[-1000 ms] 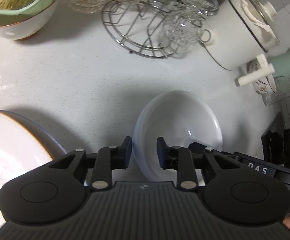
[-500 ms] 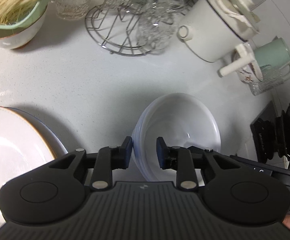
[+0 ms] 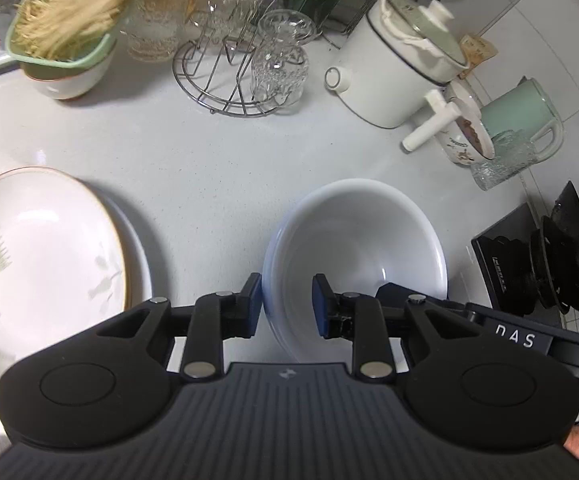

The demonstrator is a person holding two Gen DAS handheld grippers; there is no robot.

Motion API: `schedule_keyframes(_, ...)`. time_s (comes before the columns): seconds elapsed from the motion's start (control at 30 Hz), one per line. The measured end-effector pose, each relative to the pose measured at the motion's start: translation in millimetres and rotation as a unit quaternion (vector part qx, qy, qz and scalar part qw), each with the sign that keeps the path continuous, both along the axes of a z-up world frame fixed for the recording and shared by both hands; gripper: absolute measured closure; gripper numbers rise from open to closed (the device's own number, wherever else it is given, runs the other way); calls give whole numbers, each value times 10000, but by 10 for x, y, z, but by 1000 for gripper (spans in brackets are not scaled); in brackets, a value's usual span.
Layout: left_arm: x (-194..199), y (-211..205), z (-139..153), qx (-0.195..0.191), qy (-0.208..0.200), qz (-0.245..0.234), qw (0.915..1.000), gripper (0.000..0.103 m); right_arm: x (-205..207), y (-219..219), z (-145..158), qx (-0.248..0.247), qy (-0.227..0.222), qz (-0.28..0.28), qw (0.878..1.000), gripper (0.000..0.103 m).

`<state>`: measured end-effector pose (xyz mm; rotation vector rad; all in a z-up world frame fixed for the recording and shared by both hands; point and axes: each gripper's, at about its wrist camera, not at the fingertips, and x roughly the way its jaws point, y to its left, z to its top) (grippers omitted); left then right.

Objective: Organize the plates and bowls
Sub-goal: 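Lower the white bowl with both grippers into the blue bowls on the plate stack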

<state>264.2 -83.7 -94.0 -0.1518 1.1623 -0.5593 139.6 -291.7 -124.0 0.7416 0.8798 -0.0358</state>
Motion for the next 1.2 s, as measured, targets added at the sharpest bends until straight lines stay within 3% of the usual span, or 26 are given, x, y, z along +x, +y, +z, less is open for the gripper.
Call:
schedule_keyframes(0.2,-431,173,228,14,-216,185,9996,73,-268,100,203,-62,-313,222,9992,78)
schedule_keyframes(0.5,-758,486,277,45,-227,623,9978,73,-483,299,227,32,-526,575,9970,78)
schedule_keyframes(0.9,-469,1072,369,-216,-408,860,9952,73,-170,737,398,-109,-733,854,9936,78)
schedule_keyframes(1.2,-168,1613,211,-264,-338,1086,9932,73,236,1187,363,-180,-666,1151,9910,78)
